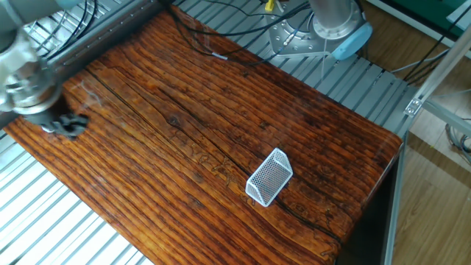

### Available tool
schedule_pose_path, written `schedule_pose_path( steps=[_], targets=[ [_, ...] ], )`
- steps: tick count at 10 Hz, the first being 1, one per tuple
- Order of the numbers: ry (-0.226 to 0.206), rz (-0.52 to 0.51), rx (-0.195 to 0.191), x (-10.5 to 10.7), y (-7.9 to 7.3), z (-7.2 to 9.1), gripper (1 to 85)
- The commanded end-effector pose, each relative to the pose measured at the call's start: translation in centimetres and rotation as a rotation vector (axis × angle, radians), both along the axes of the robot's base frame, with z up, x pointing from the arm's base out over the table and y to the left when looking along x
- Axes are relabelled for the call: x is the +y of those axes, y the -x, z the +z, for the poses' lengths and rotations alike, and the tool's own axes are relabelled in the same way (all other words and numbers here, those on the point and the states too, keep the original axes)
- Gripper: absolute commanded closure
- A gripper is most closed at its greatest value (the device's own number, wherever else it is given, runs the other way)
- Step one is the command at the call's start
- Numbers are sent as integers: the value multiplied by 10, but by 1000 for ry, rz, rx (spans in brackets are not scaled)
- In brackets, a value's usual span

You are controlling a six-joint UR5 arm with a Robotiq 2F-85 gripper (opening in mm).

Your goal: Push the soccer ball into the goal

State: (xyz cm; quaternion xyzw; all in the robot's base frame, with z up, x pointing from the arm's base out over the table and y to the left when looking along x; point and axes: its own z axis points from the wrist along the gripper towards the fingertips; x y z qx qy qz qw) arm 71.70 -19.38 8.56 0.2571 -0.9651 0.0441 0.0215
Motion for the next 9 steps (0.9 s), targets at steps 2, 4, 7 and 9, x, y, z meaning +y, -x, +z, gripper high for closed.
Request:
schedule_pose_path(
  steps=[2, 4, 7, 9],
  targets=[
    [151, 58, -30, -97, -22, -20, 847],
    [170, 41, -41, -108, -15, -26, 847],
    [217, 2, -66, -100, 4, -16, 847],
    [201, -16, -87, -97, 6, -5, 847]
  ],
)
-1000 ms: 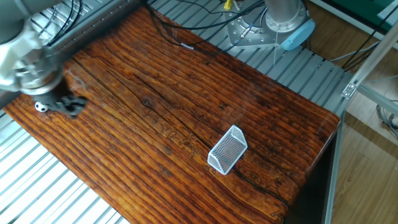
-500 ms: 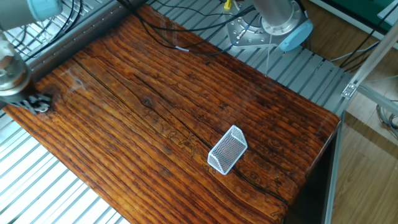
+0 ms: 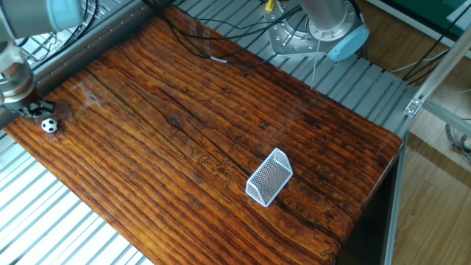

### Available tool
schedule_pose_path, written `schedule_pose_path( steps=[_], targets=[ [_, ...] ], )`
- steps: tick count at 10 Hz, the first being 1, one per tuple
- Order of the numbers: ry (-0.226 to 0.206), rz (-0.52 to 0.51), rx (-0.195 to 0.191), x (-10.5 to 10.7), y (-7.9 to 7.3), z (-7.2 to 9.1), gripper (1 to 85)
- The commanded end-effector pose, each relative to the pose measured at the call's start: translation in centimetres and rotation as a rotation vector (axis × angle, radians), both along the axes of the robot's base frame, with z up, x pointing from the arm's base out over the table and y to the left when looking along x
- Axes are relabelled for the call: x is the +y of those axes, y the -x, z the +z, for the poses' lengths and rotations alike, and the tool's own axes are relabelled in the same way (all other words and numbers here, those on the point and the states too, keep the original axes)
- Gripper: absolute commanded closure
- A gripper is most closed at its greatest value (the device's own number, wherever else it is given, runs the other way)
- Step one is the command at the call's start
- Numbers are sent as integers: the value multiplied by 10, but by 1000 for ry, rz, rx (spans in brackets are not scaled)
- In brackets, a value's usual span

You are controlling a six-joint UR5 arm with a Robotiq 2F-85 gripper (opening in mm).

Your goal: Push the soccer ball into the goal

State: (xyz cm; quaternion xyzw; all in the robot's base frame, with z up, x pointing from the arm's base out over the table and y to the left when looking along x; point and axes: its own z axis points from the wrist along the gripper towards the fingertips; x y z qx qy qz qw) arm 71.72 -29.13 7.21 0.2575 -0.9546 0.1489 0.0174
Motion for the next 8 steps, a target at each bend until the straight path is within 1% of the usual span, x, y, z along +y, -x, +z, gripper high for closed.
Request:
schedule_pose_path(
  steps=[1, 2, 3, 5, 6, 7, 8],
  targets=[
    [4, -18, -52, -6, 0, 9, 847],
    [4, 1, -72, -14, -6, 3, 847],
    [-17, 17, -76, -17, -10, -5, 847],
    [-18, 44, -74, -24, -15, -11, 847],
    [-26, 58, -69, -26, -15, -17, 847],
    [-48, 69, -62, -26, -15, -27, 847],
    [-62, 50, -68, -24, -16, -35, 847]
  ],
)
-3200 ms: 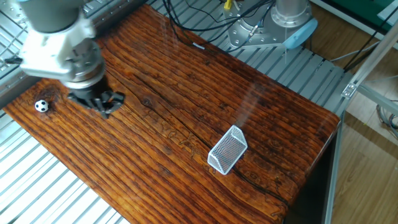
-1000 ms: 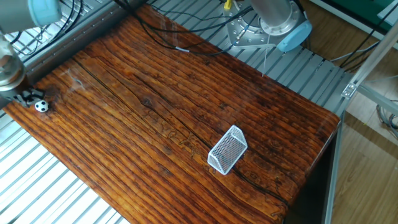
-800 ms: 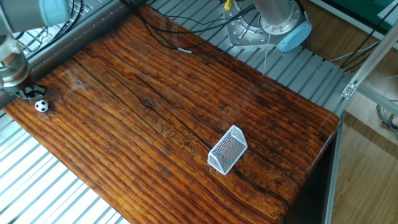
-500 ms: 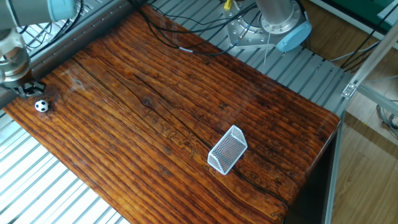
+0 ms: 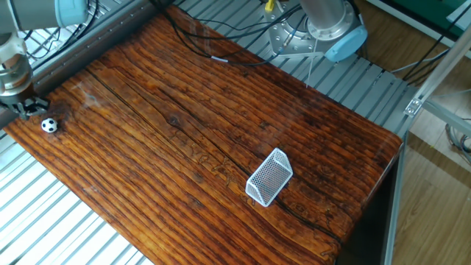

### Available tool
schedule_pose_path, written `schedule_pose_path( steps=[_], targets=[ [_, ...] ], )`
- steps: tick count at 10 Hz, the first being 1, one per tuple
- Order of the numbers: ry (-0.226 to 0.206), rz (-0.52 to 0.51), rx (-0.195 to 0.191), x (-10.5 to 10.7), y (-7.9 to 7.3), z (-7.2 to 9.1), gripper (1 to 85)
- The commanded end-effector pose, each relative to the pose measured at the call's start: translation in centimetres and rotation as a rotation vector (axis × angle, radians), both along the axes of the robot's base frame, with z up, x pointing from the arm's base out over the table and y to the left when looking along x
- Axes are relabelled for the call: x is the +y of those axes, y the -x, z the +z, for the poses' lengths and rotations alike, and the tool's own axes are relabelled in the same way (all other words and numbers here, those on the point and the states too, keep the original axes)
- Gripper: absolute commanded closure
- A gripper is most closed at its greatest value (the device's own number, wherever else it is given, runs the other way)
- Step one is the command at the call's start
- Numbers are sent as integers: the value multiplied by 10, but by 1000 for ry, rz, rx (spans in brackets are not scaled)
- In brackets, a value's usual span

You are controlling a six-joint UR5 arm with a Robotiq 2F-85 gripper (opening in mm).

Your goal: Push the soccer ball into the goal

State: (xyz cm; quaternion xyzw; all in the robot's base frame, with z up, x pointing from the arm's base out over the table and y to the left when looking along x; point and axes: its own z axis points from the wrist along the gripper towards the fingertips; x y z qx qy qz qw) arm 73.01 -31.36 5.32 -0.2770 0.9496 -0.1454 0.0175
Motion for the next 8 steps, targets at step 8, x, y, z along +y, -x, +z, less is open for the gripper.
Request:
schedule_pose_path(
  steps=[8],
  targets=[
    [-68, -23, 19, 3, 2, -31, 847]
  ],
)
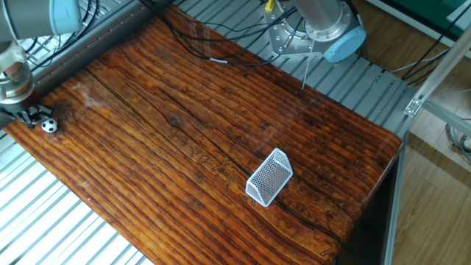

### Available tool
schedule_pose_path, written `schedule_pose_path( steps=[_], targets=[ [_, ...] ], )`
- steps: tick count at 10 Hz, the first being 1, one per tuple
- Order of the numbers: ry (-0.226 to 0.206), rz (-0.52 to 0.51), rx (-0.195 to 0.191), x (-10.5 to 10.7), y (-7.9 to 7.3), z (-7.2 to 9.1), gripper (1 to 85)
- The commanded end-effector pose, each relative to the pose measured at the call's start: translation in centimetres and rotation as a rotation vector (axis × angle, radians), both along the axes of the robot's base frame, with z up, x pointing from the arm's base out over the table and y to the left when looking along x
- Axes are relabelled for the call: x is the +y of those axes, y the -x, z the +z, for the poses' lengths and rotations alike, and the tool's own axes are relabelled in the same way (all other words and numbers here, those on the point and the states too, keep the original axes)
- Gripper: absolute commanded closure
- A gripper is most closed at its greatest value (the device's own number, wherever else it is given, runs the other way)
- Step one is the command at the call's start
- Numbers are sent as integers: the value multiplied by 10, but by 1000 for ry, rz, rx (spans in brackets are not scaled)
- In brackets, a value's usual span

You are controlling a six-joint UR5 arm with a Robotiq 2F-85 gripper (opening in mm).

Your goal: Push the soccer ball into the goal

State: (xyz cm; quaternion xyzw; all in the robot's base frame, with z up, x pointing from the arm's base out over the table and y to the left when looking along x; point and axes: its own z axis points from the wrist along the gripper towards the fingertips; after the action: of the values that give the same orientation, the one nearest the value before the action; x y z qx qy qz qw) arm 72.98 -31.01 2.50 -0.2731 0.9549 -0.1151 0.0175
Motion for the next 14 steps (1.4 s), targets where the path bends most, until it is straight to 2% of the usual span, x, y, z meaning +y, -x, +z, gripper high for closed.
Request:
schedule_pose_path(
  steps=[1, 8, 10, 14],
  targets=[
    [1, -20, 3, -4, 3, -3, 847],
    [-109, -102, 65, 25, 21, -7, 847],
    [-129, -152, 109, 39, 30, 0, 847],
    [-151, -189, 130, 56, 36, 2, 847]
  ],
)
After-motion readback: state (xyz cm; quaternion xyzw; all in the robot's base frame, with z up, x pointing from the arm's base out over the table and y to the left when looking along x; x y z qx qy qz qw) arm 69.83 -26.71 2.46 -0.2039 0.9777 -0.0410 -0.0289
